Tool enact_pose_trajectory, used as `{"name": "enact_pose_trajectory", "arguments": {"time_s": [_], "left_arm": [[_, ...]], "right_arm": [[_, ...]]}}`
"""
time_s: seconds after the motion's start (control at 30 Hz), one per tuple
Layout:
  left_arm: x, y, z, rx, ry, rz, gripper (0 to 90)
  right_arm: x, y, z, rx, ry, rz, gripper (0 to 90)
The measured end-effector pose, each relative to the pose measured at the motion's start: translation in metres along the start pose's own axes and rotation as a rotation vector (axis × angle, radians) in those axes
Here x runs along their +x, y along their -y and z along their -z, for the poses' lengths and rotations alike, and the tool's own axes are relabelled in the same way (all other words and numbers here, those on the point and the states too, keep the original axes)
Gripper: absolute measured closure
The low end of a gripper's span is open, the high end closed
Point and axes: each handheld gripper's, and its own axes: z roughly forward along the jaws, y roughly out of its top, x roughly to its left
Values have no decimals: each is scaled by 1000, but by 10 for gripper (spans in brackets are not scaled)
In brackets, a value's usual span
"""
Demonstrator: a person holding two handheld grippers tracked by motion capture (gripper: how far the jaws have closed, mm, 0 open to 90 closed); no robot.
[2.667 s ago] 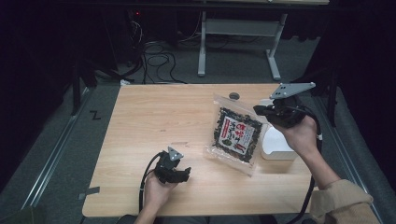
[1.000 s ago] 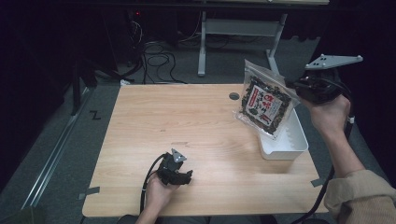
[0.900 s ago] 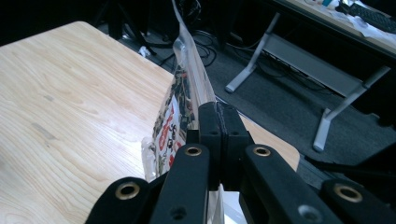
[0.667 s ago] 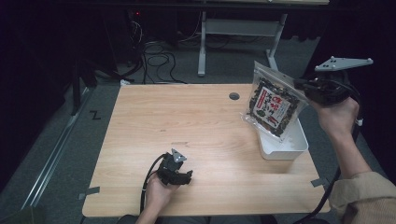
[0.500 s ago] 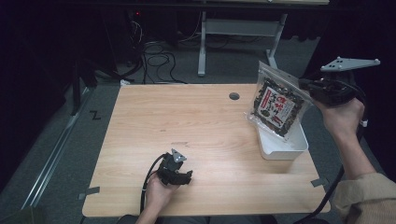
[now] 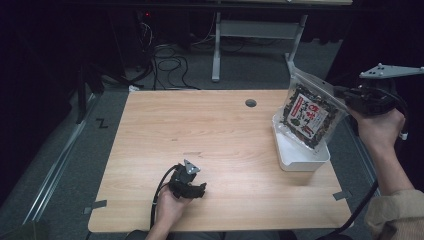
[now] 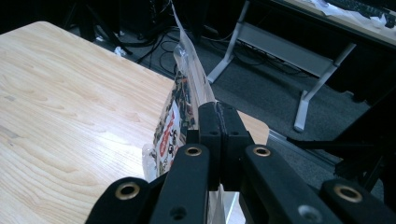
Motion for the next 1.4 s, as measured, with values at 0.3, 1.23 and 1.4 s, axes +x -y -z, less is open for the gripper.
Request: {"name": "enact_pose_trajectory", "arguments": {"time_s": [0.3, 1.23, 1.4], "left_arm": [[0, 0, -1, 4, -4, -3, 319], [-2, 0, -2, 6, 0, -6, 318], [-1, 0, -2, 9, 2, -4, 318]], "right_arm": [[-5, 10, -3, 16, 22, -8, 900], [-4, 42, -26, 51, 6, -59, 900], [-6, 47, -27, 63, 14, -53, 900]]}}
